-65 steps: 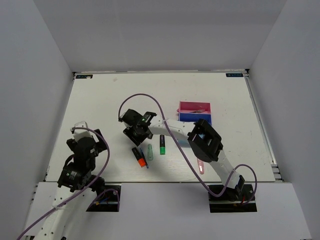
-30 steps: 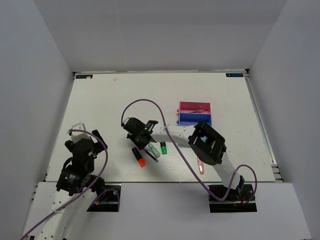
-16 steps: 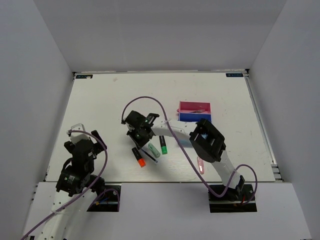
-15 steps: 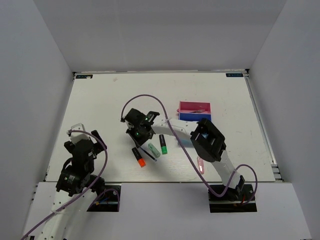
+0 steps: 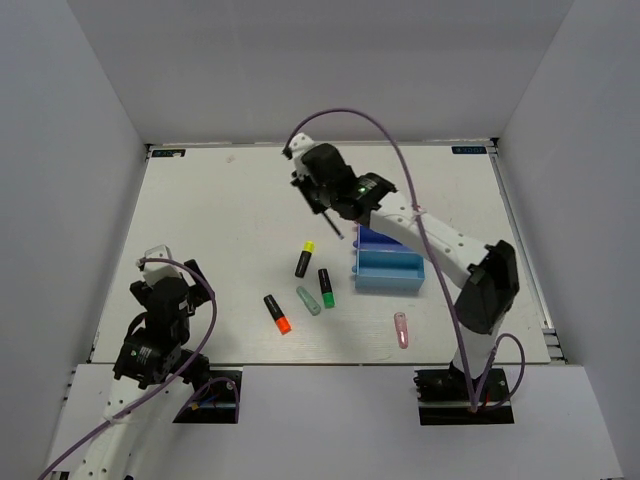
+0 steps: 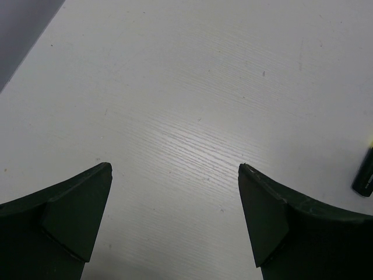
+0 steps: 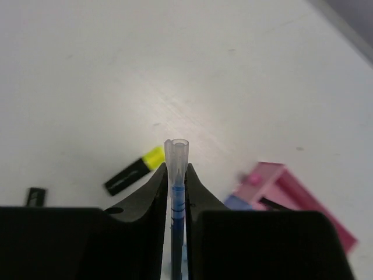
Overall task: Sort the stationery into containers
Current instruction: Place the pen in the storage box.
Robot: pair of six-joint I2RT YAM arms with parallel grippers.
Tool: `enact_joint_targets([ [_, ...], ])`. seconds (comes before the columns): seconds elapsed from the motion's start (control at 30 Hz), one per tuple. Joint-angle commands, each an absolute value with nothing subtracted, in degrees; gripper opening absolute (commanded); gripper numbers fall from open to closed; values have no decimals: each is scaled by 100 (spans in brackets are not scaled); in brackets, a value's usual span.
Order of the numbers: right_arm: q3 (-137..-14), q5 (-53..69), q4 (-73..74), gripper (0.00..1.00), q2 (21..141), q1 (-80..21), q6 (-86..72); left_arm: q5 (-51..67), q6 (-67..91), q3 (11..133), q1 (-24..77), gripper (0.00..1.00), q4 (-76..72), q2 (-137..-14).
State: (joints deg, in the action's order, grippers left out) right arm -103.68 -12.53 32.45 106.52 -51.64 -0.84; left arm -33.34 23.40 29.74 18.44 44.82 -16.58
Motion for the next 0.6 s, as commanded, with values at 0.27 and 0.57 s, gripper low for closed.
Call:
enact_joint_targets([
  [0.27,-7369,-1979,504,0,8781,-3991,3266,-3111,2294,2971,1811,100,4430,-1793],
  [0.57,-6740,313,-89,0,8674,-2867,3796,-3102,2285,2971,1819,100,4421,-1889],
])
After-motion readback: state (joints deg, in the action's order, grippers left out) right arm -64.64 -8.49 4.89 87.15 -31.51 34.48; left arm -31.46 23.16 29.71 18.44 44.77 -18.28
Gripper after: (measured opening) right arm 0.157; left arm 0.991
